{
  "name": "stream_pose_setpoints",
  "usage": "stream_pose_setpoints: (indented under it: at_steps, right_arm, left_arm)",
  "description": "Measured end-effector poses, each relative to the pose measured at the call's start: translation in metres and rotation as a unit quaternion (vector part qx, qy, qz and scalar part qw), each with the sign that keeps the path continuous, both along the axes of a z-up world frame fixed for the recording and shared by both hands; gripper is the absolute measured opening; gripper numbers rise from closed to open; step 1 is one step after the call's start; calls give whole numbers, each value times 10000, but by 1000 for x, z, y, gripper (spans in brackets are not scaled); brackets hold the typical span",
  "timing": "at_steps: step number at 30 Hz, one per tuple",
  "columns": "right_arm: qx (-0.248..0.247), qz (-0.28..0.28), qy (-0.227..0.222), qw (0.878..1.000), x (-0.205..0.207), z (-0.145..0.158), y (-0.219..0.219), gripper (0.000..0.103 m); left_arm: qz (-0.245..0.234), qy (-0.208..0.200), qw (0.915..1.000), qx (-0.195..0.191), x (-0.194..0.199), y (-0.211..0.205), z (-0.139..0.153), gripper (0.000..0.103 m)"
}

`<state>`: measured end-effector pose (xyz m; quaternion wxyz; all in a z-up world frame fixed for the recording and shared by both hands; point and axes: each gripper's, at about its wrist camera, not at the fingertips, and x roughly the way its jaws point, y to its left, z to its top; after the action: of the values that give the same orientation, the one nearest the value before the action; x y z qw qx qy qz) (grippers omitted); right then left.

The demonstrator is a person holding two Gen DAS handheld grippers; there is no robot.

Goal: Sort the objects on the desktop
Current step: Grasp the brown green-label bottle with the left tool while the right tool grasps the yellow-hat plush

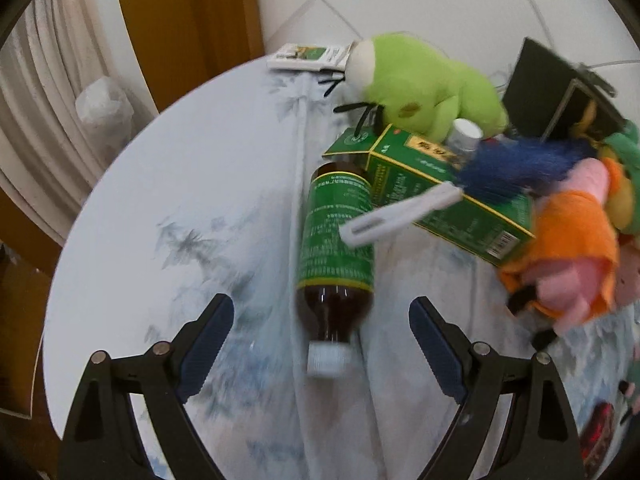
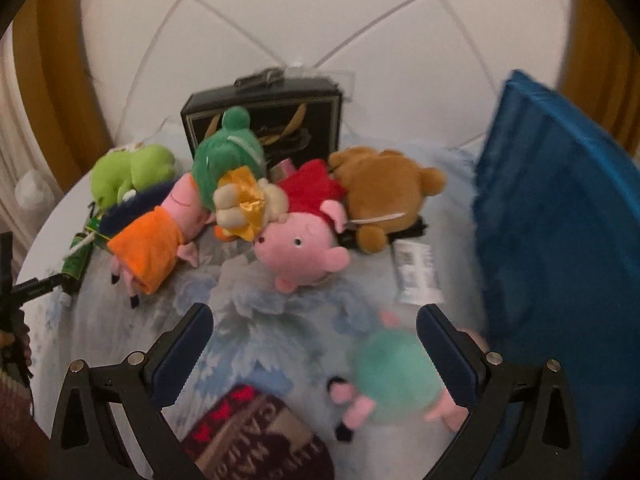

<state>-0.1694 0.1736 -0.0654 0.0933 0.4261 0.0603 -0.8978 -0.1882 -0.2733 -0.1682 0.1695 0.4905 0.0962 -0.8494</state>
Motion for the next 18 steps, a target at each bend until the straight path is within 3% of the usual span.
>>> stream_pose_setpoints:
  at_steps: [11,18]
  right_arm:
    - [69,567,-275,9980,-78,-49,-66,103]
    - [29,487,-172,9987,-107,-64,-78,103]
  left_arm:
    - [22,-343,9994,82,-41,-9,-35,90]
    - [44,-383,9991,185,-48,-8,-43,90]
